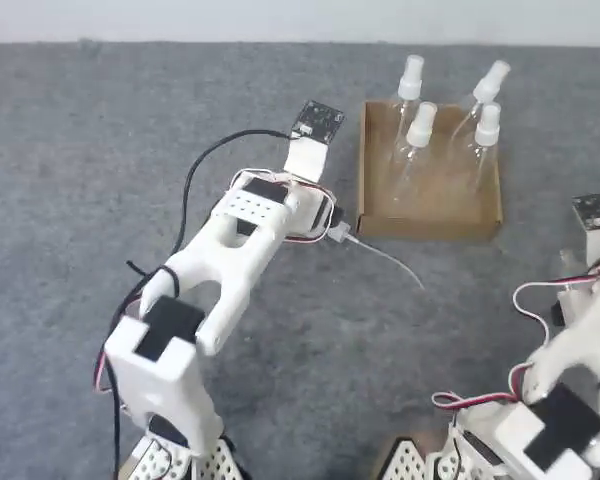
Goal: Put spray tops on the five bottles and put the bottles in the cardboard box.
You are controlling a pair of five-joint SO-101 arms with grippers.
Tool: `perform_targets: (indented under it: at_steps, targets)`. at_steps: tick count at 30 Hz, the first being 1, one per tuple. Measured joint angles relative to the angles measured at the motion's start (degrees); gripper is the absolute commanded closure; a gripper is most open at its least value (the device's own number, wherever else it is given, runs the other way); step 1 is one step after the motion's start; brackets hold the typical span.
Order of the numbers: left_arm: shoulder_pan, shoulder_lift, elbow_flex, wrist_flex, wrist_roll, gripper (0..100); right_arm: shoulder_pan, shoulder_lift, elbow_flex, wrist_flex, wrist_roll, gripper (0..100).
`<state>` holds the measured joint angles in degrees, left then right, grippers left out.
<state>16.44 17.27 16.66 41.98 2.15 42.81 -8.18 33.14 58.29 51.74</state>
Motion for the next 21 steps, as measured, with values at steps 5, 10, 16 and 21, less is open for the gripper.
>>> perform_targets:
  at_steps: [5,10,16,21]
  targets:
    - [1.1,1.1,-0.6,0.0,0.2,77,-0.1,0.2,0.0,0.0,0.0,98.3]
    - [2.8,1.1,-1.3,3.8,-0.4,77,-0.1,0.3,0.0,0.0,0.0,98.3]
    - [2.7,1.0,-2.4,9.9,-3.3,77,-0.1,0.3,0.0,0.0,0.0,98.3]
    - [1.3,0.8,-2.5,14.2,-5.5,77,-0.1,0.3,0.0,0.0,0.0,98.3]
